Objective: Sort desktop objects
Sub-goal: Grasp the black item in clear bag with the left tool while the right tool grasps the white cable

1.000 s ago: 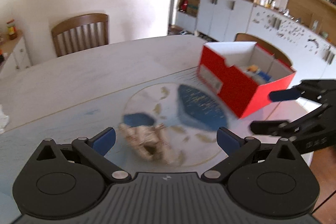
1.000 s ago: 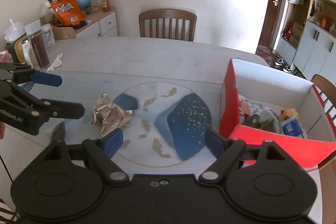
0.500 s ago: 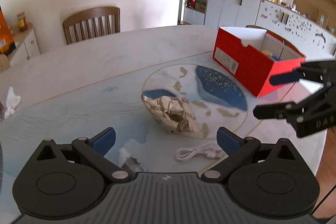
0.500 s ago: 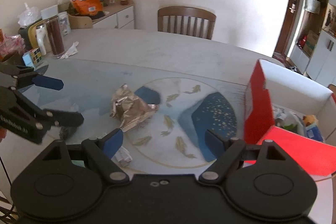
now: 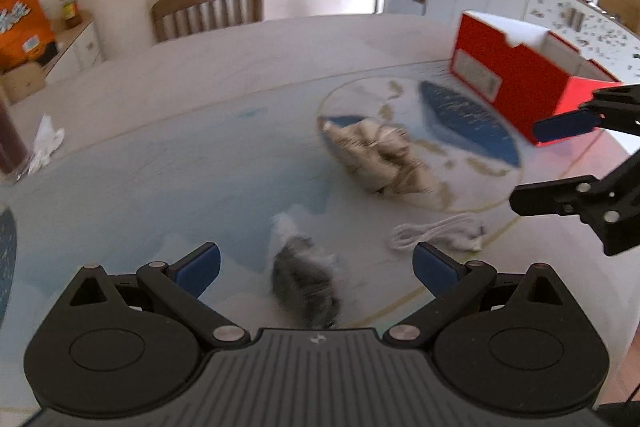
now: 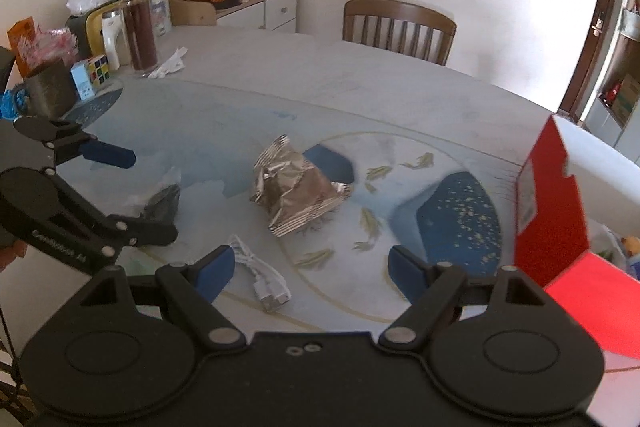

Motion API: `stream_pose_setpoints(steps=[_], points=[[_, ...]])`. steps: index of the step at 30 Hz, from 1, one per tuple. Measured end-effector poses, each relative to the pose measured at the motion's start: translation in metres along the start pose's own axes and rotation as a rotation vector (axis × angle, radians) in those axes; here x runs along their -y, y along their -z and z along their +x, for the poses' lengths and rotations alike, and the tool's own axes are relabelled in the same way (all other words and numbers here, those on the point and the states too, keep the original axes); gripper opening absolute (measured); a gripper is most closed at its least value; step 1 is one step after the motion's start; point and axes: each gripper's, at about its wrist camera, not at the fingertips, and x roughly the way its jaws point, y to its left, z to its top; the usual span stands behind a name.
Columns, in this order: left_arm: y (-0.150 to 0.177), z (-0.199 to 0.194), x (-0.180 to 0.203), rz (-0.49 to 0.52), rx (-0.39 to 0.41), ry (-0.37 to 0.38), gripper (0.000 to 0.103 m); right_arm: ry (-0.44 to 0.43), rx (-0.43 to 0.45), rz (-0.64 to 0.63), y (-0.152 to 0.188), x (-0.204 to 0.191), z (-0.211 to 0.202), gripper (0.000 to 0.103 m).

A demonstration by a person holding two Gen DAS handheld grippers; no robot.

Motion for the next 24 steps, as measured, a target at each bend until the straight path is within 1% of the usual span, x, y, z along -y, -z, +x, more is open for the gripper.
stream_pose_setpoints(steps=[6, 8, 10, 13, 15, 19, 23, 24], points=[[0.009, 0.007, -0.008, -0.057, -0.015, -0.045, 0.103, -0.026, -0.033, -0.012, 0.007, -0.008, 0.021, 0.082], [0.010, 0.007, -0.009, -0.070, -0.007, -0.061, 0.103, -0.027, -0.044, -0.019, 0.010, -0.011, 0.029, 0.081], [0.010, 0.008, -0.010, -0.082, -0.004, -0.058, 0.103, -0.033, -0.051, -0.023, 0.011, -0.013, 0.037, 0.079], [0.010, 0.008, -0.009, -0.077, 0.010, -0.066, 0.103, -0.040, -0.064, -0.042, 0.012, -0.018, 0.047, 0.074], [0.010, 0.008, -0.008, -0.074, 0.015, -0.063, 0.103, -0.043, -0.074, -0.050, 0.014, -0.021, 0.052, 0.067], [0.010, 0.013, -0.003, -0.069, 0.008, -0.060, 0.102, -0.046, -0.087, -0.053, 0.017, -0.022, 0.057, 0.063], [0.011, 0.017, 0.000, -0.064, 0.005, -0.056, 0.102, -0.053, -0.092, -0.047, 0.018, -0.020, 0.060, 0.056], [0.011, 0.018, 0.001, -0.066, 0.005, -0.055, 0.099, -0.051, -0.091, -0.048, 0.017, -0.020, 0.061, 0.054]])
